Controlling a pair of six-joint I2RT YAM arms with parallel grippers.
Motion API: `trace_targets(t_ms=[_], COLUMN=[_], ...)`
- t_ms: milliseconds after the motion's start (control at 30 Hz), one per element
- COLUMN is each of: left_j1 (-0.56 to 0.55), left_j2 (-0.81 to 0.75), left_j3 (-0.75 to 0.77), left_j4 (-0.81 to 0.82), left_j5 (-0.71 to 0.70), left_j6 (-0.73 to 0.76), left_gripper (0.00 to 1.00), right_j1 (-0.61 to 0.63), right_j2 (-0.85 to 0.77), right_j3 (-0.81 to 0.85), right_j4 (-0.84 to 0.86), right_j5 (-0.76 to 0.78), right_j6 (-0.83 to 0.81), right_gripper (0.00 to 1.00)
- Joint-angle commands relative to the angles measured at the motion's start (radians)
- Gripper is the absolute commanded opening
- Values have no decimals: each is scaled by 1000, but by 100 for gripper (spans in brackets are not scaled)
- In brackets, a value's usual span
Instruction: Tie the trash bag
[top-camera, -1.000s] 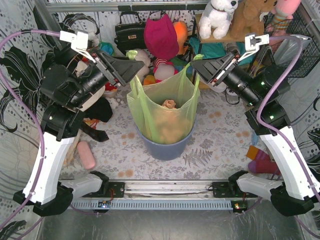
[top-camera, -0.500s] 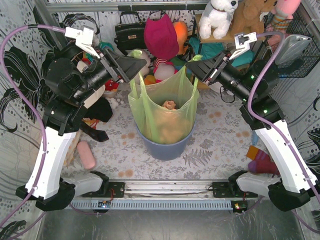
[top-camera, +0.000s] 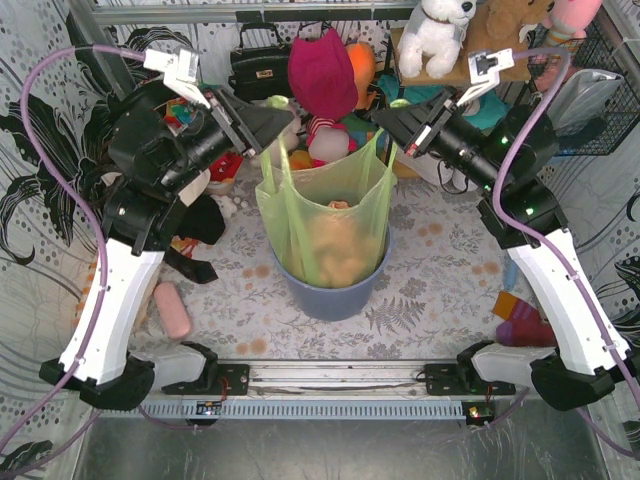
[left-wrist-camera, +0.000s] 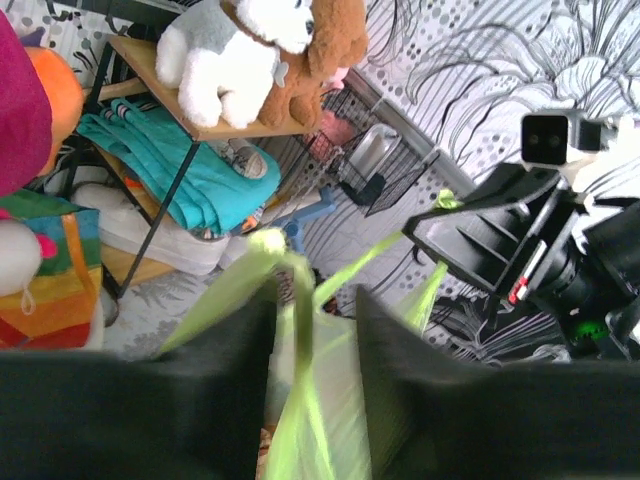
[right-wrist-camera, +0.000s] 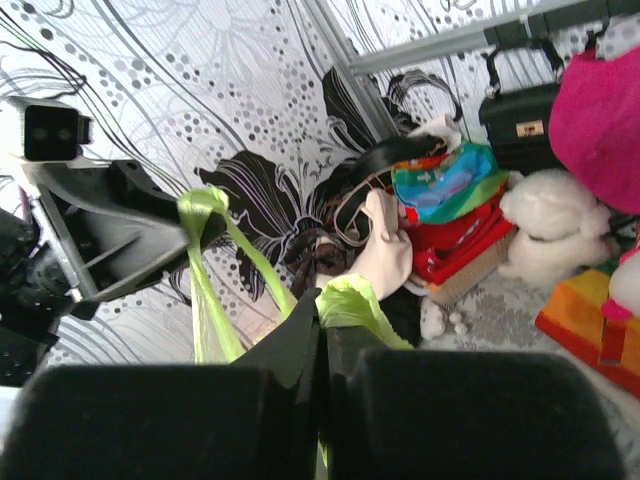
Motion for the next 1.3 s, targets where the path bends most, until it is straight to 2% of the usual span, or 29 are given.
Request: trace_targets(t_ms=[0,33,133,233,567,633,667,700,767,800,867,933,1000,1133,1267], left_j1=[39,49,66,74,74,75,75,74,74,75,75,75,74,75,74], left_j2=[65,80,88,52,-72,-84,-94,-105,-125,-130,-135,-140,-157,-191,-160], left_j3=[120,170,263,243,-9,-34,-57,-70,-83,-82,-64,-49,-53,-84,-41], left_j4=[100,82,61,88,187,179,179,177,171,166,147,142,166,229,231], left_j5=[30,34,18,9,34,26,18,5,-16,-23,-31,-16,9,33,137], left_j6=[3,8,25,26,-3,4,6,9,22,29,43,49,50,-1,-61], left_gripper=[31,21,0,0,0,7,13,24,42,49,58,65,69,70,70], right_j1=[0,0,0,1,1,0,1,0,1,1,-1,-1,0,0,0], right_j2=[34,42,40,11,-95,-99,-99,-99,-101,-101,-100,-98,-99,-102,-91], right_j3=[165,190,222,190,-44,-60,-60,-60,-50,-41,-18,11,26,99,162], right_j4=[20,21,26,43,115,121,119,117,107,97,76,42,3,-83,-182], right_j5=[-1,-11,-20,-21,3,4,6,10,18,24,35,50,72,136,194], right_j6=[-56,-55,-56,-50,-7,-4,-4,-7,-19,-26,-44,-68,-97,-160,-219], right_gripper=[0,0,0,0,0,0,0,1,15,24,35,42,44,46,47])
